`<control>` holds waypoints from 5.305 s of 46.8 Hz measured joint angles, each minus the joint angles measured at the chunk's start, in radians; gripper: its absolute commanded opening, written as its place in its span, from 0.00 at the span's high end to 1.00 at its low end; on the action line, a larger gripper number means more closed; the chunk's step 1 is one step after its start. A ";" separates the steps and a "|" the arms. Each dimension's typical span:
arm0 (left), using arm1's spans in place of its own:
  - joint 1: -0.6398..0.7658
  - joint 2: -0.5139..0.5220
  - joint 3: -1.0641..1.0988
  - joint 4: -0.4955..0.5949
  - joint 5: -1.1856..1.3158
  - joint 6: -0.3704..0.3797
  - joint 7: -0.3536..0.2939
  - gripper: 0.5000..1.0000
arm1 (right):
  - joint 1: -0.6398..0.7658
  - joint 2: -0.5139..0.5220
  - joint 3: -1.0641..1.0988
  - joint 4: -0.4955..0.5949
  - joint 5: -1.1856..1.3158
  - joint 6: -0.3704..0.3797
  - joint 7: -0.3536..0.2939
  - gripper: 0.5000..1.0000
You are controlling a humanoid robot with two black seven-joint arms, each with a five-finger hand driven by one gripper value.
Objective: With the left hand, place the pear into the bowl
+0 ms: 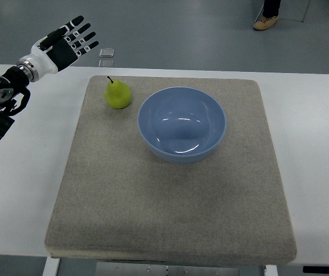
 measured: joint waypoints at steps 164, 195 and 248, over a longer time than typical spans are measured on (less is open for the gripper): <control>-0.047 0.086 0.275 -0.525 1.920 0.302 -0.310 0.13 | 0.000 0.000 0.000 0.000 0.000 0.000 0.000 0.15; -0.053 0.092 0.281 -0.524 1.918 0.301 -0.310 1.00 | 0.000 0.000 0.000 0.000 0.000 0.000 0.000 0.15; -0.210 0.342 0.176 -1.056 1.779 0.021 -0.315 1.00 | 0.000 0.000 0.000 0.000 0.000 0.000 0.000 0.15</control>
